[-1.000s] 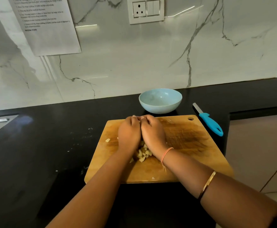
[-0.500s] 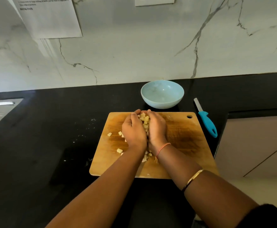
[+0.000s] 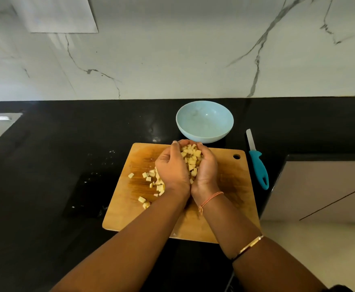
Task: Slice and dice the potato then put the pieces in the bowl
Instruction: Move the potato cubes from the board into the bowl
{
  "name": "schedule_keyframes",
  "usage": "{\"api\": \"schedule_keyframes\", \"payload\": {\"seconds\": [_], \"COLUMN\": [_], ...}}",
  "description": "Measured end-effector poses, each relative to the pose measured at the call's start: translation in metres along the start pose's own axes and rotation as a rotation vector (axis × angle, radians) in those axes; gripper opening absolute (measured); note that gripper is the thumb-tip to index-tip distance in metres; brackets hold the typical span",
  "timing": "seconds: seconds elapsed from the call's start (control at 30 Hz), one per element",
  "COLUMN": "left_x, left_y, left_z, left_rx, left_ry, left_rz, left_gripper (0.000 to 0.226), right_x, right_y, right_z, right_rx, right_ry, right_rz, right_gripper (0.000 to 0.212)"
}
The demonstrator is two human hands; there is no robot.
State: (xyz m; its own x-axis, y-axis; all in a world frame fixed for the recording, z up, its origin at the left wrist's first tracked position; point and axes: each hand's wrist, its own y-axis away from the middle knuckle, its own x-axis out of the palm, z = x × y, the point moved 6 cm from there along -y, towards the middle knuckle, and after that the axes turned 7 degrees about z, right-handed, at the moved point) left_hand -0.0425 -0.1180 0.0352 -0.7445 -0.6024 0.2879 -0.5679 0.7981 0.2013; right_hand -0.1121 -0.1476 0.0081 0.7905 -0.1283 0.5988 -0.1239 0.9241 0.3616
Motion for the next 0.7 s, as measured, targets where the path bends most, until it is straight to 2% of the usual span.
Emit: {"api": "schedule_keyframes", "payload": {"seconds": [0.17, 0.3, 0.37, 0.6, 0.7], "left_x": [0.023, 0.053, 0.07, 0.114, 0.119], "left_y": [-0.01, -0.028, -0.041, -0.088, -0.101], "left_z": [0.0, -0.016, -0.023, -0.011, 0.003], "left_rx": [-0.021, -0.011, -0.023, -0.253, -0.328], "left_ry": [0.042, 0.062, 0.06, 0.036, 0.001], "left_rz": [0.027, 0.068, 0.089, 0.211, 0.252], "left_gripper": [0.031, 0.031, 0.031, 0.034, 0.041], "right_x": [0.003, 0.016, 0.021, 0.017, 0.007], "right_y": [-0.008, -0.029, -0.046, -0.108, -0.124], "right_z": [0.023, 0.051, 0.063, 0.087, 0.084], "right_rx": [-0.015, -0.001, 0.038, 0.064, 0.071], "right_ry": [-0.103, -0.186, -0.184, -0.12, 0.007], "right_rz": [0.061, 0.074, 0.076, -0.06, -0.15], "right_gripper": [0.032, 0.021, 0.025, 0.035, 0.033]}}
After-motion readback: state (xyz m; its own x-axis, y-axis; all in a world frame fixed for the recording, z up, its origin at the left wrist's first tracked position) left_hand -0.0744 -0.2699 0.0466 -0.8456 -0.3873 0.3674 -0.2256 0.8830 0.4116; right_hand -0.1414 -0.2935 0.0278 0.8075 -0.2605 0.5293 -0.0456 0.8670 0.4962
